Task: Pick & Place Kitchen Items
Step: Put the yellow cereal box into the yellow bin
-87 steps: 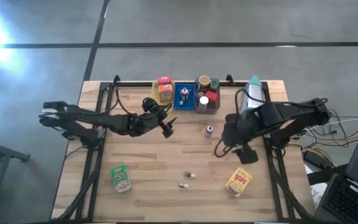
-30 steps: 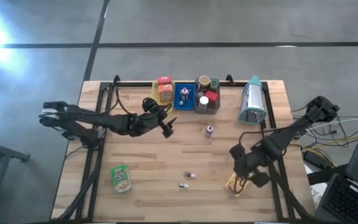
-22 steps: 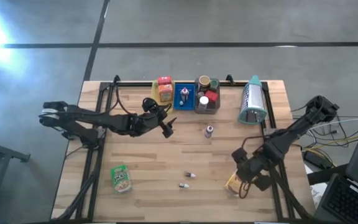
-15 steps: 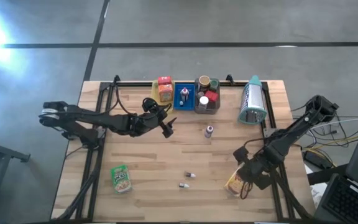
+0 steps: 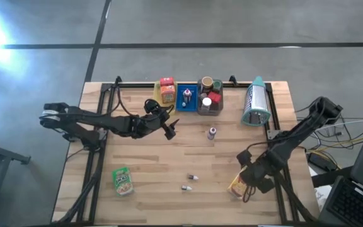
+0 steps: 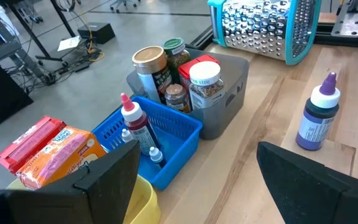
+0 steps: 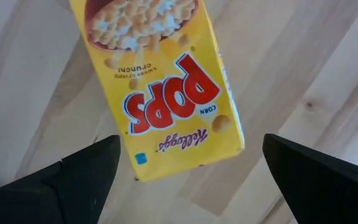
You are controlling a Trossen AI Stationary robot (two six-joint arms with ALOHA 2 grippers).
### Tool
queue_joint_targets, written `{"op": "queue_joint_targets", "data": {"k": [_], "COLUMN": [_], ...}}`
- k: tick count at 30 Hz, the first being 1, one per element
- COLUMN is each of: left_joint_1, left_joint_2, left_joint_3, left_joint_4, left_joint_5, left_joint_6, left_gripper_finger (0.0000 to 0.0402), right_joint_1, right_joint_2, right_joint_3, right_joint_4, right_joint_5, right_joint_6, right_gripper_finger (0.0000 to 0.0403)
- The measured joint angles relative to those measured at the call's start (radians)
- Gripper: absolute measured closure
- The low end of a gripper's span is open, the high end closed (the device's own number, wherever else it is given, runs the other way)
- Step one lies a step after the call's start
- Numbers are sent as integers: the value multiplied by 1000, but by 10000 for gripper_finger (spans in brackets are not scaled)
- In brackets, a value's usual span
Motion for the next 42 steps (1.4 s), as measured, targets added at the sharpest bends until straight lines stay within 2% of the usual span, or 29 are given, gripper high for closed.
{"op": "queue_joint_targets", "data": {"k": [9, 13, 18, 27, 42], "left_joint_1": [0, 0, 0, 0, 0], "left_joint_2": [0, 0, 0, 0, 0], "left_joint_3": [0, 0, 0, 0, 0], "left_joint_4": [0, 0, 0, 0, 0], "left_joint_5": [0, 0, 0, 0, 0], "left_joint_6": [0, 0, 0, 0, 0], "left_gripper_finger": [73, 73, 74, 73, 73], "right_joint_1": [0, 0, 0, 0, 0], "right_joint_2": [100, 122, 119, 79, 112], "right_joint_3": [1, 3, 3, 3, 8], "right_joint_4": [31, 49, 49, 50, 48], "right_joint_5": [-5, -46, -86, -91, -136], "right_joint_6": [-16, -16, -27, -90, -146], "right_gripper_finger": [16, 16, 16, 16, 16]}}
